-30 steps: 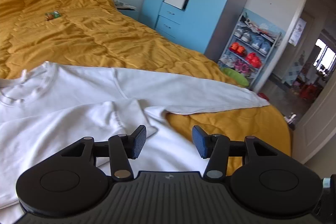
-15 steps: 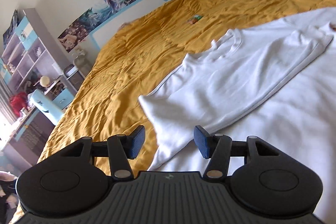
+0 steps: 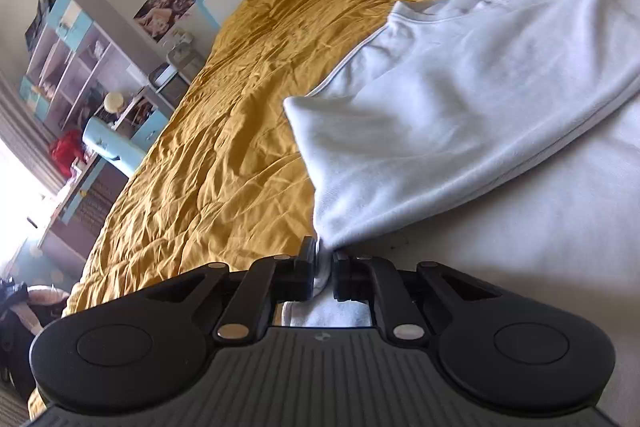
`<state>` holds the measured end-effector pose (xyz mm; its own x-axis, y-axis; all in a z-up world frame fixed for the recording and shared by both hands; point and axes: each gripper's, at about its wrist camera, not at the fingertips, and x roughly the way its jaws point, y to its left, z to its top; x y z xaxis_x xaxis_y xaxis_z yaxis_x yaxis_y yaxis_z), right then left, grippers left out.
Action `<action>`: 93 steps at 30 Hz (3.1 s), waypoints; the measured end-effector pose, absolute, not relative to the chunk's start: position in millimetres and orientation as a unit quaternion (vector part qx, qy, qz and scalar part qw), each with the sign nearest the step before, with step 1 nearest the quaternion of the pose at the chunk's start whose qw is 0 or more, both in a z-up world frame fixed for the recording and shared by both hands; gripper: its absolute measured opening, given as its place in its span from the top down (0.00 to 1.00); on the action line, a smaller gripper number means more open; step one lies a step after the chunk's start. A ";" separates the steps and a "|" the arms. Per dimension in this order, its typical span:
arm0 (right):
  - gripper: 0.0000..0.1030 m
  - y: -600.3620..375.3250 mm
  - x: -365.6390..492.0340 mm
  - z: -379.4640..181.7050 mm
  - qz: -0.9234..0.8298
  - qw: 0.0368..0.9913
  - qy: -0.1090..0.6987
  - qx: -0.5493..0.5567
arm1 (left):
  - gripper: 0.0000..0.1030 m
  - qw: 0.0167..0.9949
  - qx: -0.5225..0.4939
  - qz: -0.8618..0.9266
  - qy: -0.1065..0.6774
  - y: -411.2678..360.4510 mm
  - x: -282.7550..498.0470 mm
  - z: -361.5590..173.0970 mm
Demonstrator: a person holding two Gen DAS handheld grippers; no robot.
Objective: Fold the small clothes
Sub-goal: 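Lay the sleeve flat across the sweatshirt body and open the left gripper, then grasp the other sleeve cuff with the right gripper and lift it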
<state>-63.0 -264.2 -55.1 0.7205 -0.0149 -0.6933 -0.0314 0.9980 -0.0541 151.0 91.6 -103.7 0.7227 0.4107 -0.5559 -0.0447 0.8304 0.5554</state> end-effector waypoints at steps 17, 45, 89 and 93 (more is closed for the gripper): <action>0.19 -266.3 -63.3 -58.7 0.007 0.930 0.367 -0.030 | 0.61 0.906 0.112 0.126 0.387 153.1 108.4 -71.7; 0.19 -261.8 -60.5 -60.9 0.006 0.927 0.373 -0.046 | 0.98 0.922 -0.059 0.118 0.365 152.1 180.5 -86.1; 0.56 -682.4 -65.5 -84.7 -0.186 0.676 0.163 0.694 | 0.17 0.931 -0.097 -0.063 0.347 54.2 39.6 5.0; 0.64 -703.7 -57.4 -92.9 -0.191 0.670 0.125 0.706 | 0.17 0.922 -0.101 -0.056 0.370 54.7 40.3 -4.4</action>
